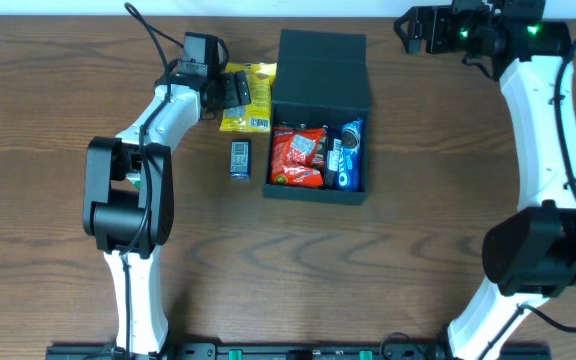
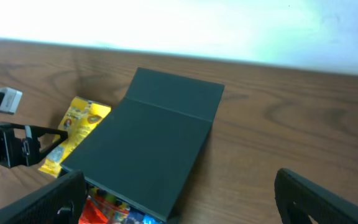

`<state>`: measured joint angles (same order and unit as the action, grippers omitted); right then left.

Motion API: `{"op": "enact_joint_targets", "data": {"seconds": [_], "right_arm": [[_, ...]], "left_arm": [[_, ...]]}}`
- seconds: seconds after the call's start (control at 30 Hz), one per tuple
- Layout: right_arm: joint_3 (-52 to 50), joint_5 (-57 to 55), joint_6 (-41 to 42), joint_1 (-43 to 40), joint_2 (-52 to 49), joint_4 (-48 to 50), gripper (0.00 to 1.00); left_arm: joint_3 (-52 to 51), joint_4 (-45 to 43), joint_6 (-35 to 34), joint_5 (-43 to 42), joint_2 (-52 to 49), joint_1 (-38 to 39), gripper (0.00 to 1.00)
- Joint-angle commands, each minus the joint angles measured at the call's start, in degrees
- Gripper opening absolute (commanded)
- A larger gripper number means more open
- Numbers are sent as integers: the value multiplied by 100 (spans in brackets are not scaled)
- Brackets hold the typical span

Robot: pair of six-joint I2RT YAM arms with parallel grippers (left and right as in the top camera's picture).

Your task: Pack container

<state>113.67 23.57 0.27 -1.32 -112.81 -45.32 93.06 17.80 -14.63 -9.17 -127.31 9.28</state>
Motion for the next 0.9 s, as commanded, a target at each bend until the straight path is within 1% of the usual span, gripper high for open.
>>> {"op": "enact_joint_targets", "data": {"seconds": [0.0, 0.07, 0.13, 0.17, 0.2, 0.33, 0.47, 0.6, 0.67, 0.73, 0.77, 0.87], "right_arm": [[11, 22, 363, -24, 0, -24, 96], [11, 22, 527, -20, 0, -9, 95], [11, 22, 625, -13, 0, -13, 95], [11, 24, 662, -9, 0, -17, 95], [11, 22, 708, -9, 0, -24, 94], [11, 22, 807, -2, 0, -68, 93], [11, 20, 804, 24, 0, -116, 89], [11, 20, 804, 24, 0, -122, 88], [11, 17, 802, 24, 0, -131, 88], [11, -31, 802, 24, 0, -168, 87], [11, -96, 804, 24, 0, -208, 87], [11, -133, 802, 24, 0, -315, 86]], "left_arm": [[-26, 7, 313, -98, -105, -2, 95], [-26, 11, 310, -105, -208, -2, 96], [-26, 4, 332, -166, -269, 2, 100], [-26, 2, 409, -271, -293, 2, 100], [-26, -7, 444, -339, -321, 4, 94], [-26, -9, 437, -509, -391, -4, 88], [-26, -9, 437, -756, -424, -44, 71], [-26, -7, 442, -955, -426, -42, 47], [-26, 7, 437, -1040, -426, -42, 31], [-26, 35, 437, -1038, -426, -44, 19], [-26, 46, 435, -1040, -426, -50, 14], [66, 177, 433, -1036, -413, -103, 7]]}}
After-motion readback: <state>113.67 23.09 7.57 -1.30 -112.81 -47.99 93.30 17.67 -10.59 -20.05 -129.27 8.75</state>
